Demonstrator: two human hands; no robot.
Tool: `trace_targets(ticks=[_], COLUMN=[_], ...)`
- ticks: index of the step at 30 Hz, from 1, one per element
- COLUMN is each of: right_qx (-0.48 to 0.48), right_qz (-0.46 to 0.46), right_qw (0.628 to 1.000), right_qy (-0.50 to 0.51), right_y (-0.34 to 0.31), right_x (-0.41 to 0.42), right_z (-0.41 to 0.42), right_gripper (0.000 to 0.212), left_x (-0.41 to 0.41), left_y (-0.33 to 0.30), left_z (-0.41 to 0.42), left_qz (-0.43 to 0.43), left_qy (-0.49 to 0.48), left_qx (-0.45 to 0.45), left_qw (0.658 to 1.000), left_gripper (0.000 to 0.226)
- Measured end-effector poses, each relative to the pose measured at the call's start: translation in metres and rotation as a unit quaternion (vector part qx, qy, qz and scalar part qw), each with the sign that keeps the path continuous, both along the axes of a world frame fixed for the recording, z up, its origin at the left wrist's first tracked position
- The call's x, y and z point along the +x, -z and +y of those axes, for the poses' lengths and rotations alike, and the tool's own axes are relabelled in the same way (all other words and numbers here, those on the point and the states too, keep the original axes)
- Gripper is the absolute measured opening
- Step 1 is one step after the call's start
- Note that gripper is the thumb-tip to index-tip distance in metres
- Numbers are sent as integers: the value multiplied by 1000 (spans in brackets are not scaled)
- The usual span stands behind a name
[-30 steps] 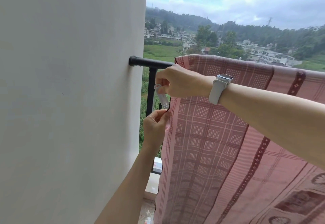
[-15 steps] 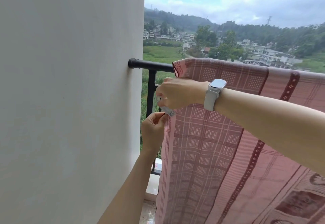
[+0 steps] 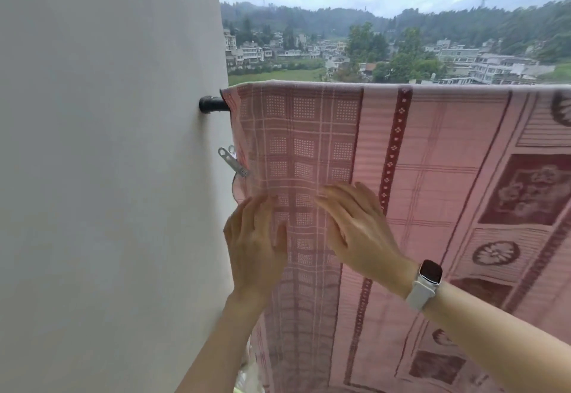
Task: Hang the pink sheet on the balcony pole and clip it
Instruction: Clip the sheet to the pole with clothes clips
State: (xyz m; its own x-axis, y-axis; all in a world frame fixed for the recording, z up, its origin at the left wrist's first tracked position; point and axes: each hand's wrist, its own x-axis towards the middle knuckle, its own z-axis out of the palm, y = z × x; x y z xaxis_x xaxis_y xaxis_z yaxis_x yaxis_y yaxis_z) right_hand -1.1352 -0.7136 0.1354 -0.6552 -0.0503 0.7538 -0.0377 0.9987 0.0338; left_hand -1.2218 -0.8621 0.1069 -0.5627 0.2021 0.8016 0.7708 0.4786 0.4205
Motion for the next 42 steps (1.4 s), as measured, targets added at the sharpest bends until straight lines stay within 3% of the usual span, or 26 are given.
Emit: trace_targets(ticks=[5,10,13,19,22,27,35,42], right_qx=[-59,-160,-211,-248,-259,-258,-283,-300], right_qz=[-45,-52,-37,19,48,61,14,37], right_qw=[987,943,897,798,750,690,655,601], right_qy=[146,287,387,549,606,674,701,740], right_y=[38,79,96,115,123,134,117,123], right_x=[141,315,423,600,669,771,914,1071], right_z=[94,180,220,280,314,405,616,727], right_gripper=[31,32,26,36,29,22,24,28], left_x=[110,237,319,492,571,679,820,990], left_y=[27,54,65,75,80,96,74,75], left_z=[92,214,293,432,492,612,842,985], left_qz=[1,2,-31,3,39,50,104,126], left_qy=[75,203,292,469,536,590,626,677], left_qx=[-141,-242,-269,-277,-268,-264,-288,-289], left_qw=[987,949,917,838,800,761,717,665], left_gripper=[41,39,40,29,26,27,21,37])
